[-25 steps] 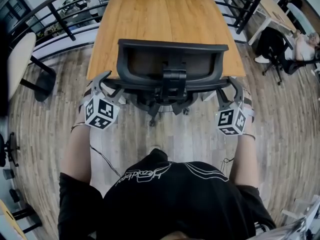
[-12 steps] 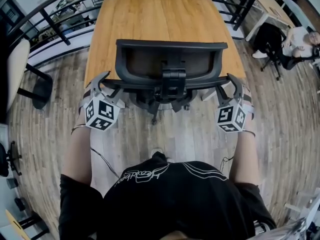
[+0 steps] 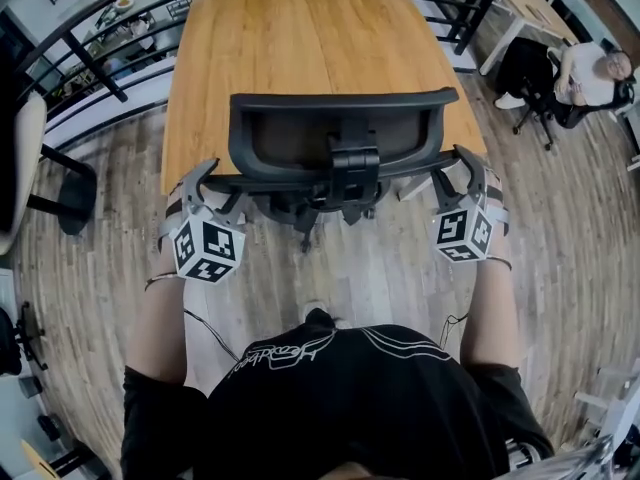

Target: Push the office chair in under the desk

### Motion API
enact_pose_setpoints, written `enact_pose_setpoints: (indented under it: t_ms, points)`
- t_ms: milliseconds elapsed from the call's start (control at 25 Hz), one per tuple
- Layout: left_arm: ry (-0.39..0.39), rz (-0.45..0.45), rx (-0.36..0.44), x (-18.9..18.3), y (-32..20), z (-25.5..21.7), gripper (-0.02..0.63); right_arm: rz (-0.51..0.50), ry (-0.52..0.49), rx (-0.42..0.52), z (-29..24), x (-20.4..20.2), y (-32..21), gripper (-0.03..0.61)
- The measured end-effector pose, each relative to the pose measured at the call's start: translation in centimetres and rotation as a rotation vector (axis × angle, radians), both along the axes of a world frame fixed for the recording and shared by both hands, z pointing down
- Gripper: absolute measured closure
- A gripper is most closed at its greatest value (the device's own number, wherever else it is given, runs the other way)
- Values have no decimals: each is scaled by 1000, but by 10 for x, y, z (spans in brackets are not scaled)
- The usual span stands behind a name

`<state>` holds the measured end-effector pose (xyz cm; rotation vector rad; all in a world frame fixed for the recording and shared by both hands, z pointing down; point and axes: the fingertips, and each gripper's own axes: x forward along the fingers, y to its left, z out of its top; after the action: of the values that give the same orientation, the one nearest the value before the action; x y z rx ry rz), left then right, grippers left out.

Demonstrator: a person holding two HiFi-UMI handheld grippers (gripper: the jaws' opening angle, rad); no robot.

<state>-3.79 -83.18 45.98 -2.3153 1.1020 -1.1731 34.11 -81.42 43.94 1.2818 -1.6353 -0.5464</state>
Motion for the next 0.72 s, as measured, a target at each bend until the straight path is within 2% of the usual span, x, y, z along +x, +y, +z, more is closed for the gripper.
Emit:
enact_pose_setpoints:
  t_ms: [360, 520, 720]
  points:
    - [46, 63, -23, 2, 7, -2, 336, 32, -26, -15, 1, -1, 0, 311]
    - [95, 82, -46, 0, 12, -9, 334, 60, -134, -43, -10, -2, 16, 308]
    - [236, 27, -9, -13, 42, -49, 334, 16, -301, -23, -37, -23, 54, 308]
